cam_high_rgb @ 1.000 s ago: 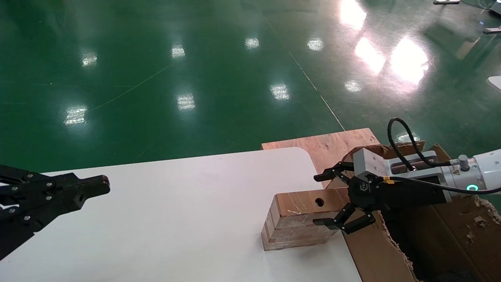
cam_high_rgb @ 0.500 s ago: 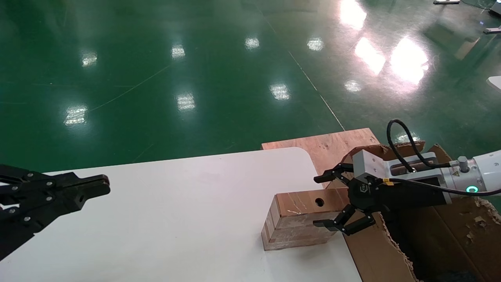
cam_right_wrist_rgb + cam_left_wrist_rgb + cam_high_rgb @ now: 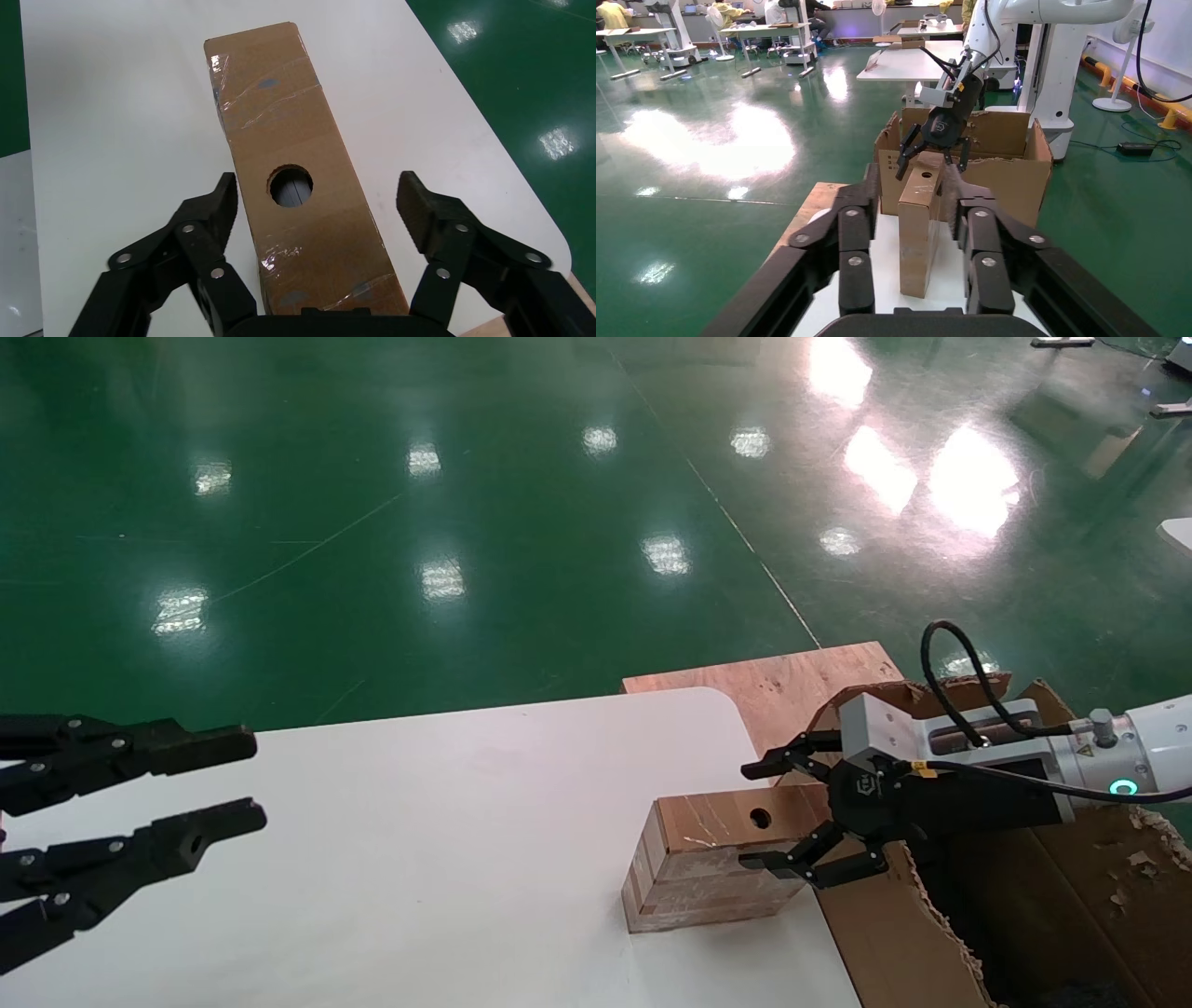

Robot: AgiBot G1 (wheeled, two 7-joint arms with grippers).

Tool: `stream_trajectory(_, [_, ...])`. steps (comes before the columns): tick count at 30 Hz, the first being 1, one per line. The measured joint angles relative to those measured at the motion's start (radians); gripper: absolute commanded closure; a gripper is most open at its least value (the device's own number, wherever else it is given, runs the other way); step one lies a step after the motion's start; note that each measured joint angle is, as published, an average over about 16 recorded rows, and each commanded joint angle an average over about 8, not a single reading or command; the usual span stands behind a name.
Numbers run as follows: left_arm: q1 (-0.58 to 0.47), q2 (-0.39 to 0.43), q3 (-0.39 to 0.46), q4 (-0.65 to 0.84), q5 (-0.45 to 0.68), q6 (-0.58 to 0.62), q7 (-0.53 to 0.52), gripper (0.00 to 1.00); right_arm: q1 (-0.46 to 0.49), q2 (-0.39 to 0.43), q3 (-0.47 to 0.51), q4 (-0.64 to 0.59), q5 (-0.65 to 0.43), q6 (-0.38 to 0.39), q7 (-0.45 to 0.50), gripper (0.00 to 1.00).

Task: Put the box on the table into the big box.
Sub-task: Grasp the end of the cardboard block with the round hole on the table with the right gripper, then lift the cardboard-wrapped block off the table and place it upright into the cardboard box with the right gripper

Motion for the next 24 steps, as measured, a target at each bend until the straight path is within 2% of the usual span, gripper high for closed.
stream_trajectory(15, [0.0, 0.0, 0.0, 0.0, 0.0, 0.0, 0.0, 0.0, 0.004, 0.002, 0.001, 0.001, 0.004, -0.006, 0.016, 1.0])
stream_trajectory(24, [0.0, 0.0, 0.0, 0.0, 0.0, 0.0, 0.0, 0.0, 0.052, 0.044, 0.001, 0.042, 0.045, -0.032, 0.176, 1.0])
